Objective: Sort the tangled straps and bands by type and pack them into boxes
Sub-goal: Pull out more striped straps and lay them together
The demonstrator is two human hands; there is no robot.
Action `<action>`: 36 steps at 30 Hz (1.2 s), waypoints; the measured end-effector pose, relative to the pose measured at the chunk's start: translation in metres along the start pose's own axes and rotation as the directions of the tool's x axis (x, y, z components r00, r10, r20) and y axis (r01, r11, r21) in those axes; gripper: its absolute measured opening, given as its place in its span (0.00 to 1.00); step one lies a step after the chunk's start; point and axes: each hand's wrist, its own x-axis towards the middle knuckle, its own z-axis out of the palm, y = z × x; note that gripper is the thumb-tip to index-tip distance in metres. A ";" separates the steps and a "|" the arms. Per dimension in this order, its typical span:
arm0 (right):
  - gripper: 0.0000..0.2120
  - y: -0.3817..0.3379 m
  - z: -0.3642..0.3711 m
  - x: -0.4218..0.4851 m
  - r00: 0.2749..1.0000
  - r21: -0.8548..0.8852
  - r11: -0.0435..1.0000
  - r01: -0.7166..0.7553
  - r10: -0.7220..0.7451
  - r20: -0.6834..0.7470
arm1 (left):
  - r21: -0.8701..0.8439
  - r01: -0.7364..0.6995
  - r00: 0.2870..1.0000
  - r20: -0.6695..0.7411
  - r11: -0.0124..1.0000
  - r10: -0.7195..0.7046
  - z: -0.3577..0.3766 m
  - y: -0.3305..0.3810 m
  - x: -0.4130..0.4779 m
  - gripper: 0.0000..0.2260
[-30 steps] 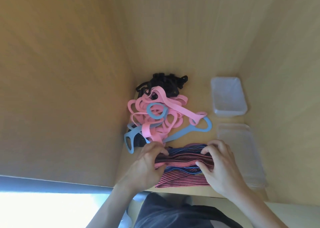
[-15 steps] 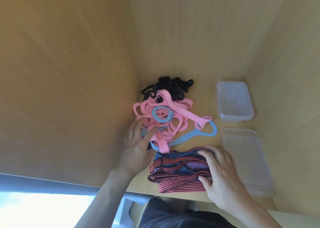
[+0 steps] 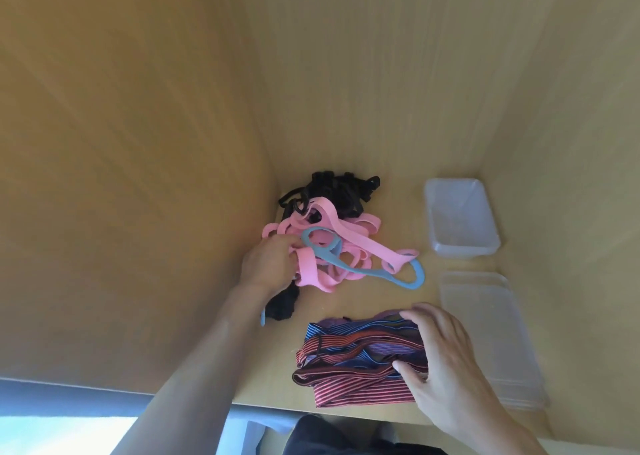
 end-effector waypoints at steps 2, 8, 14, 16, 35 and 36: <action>0.29 -0.002 -0.001 0.003 1.000 0.017 1.000 -0.012 0.012 -0.006 | 0.009 -0.022 0.998 -0.058 1.000 0.022 -0.013 0.005 0.010 0.17; 0.25 -0.008 -0.006 0.012 0.999 0.073 0.997 -0.025 0.027 -0.021 | 0.092 -0.043 0.992 -0.116 0.995 0.053 -0.045 0.023 0.034 0.15; 0.24 -0.010 -0.013 0.020 0.997 0.122 0.991 -0.054 0.059 -0.043 | 0.188 -0.049 0.964 -0.247 0.981 0.095 -0.087 0.039 0.056 0.17; 0.23 -0.010 -0.014 0.022 0.997 0.128 0.990 -0.053 0.060 -0.048 | 0.218 -0.058 0.941 -0.314 0.974 0.126 -0.094 0.044 0.062 0.17; 0.20 -0.022 -0.013 0.022 1.000 0.164 0.986 0.000 0.002 -0.015 | 0.055 -0.106 0.992 0.069 0.993 0.102 -0.015 -0.020 0.035 0.28; 0.22 -0.023 -0.014 0.021 0.999 0.143 0.989 0.030 -0.032 0.011 | 0.050 -0.092 0.994 0.059 0.995 0.089 -0.017 -0.019 0.030 0.32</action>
